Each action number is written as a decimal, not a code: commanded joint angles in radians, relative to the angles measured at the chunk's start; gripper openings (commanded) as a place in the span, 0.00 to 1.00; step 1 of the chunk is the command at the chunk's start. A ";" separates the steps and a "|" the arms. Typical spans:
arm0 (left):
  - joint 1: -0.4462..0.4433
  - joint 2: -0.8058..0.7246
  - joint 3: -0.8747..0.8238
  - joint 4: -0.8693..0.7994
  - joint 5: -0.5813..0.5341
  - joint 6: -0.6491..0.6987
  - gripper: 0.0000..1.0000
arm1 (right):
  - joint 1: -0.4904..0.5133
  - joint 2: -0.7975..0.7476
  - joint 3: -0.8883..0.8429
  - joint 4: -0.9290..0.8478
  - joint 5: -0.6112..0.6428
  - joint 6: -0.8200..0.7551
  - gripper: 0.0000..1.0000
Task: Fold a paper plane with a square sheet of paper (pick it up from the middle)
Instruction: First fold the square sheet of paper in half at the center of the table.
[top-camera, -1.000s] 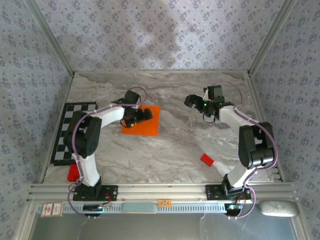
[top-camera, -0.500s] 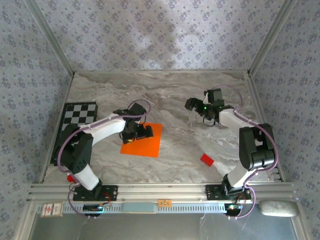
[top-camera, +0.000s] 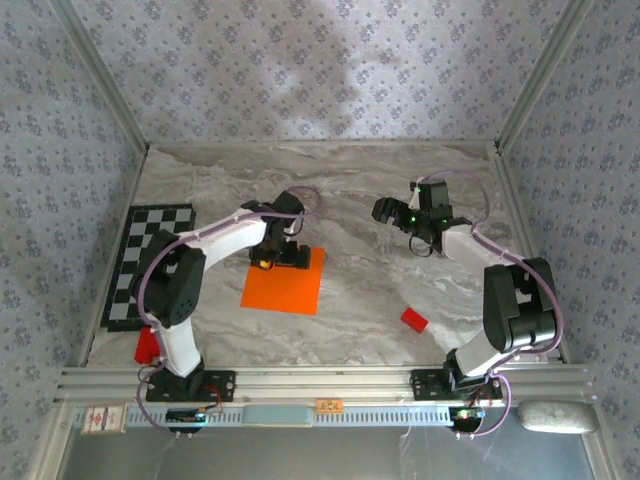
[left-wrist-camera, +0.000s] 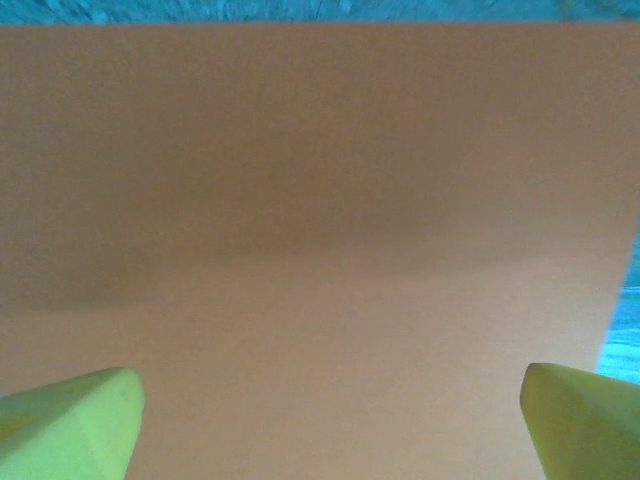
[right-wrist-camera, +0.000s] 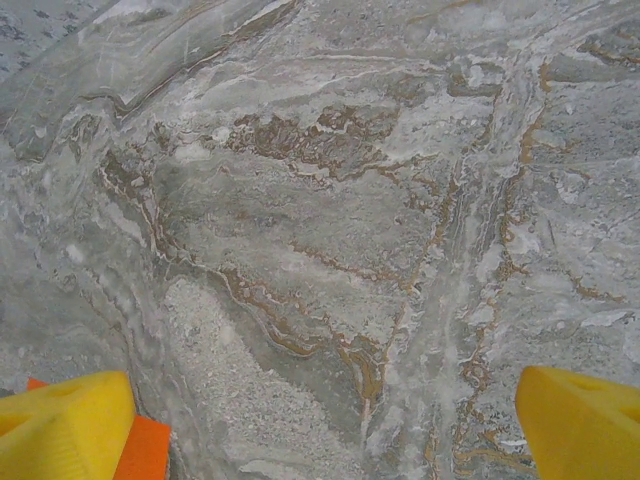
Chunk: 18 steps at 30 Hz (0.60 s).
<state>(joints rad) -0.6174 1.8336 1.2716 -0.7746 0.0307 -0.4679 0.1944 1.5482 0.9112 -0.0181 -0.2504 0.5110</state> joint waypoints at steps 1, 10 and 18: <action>-0.006 0.027 0.033 -0.043 -0.014 0.057 0.94 | -0.001 -0.023 -0.002 0.008 -0.002 -0.008 1.00; -0.024 0.088 0.024 -0.035 0.018 0.059 0.88 | -0.002 -0.023 -0.001 -0.009 -0.006 0.005 1.00; -0.038 0.131 0.009 -0.027 -0.016 0.034 0.87 | -0.002 -0.022 0.002 -0.010 -0.003 0.013 1.00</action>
<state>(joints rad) -0.6449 1.9186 1.2812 -0.7898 0.0128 -0.4305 0.1944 1.5478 0.9112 -0.0193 -0.2508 0.5121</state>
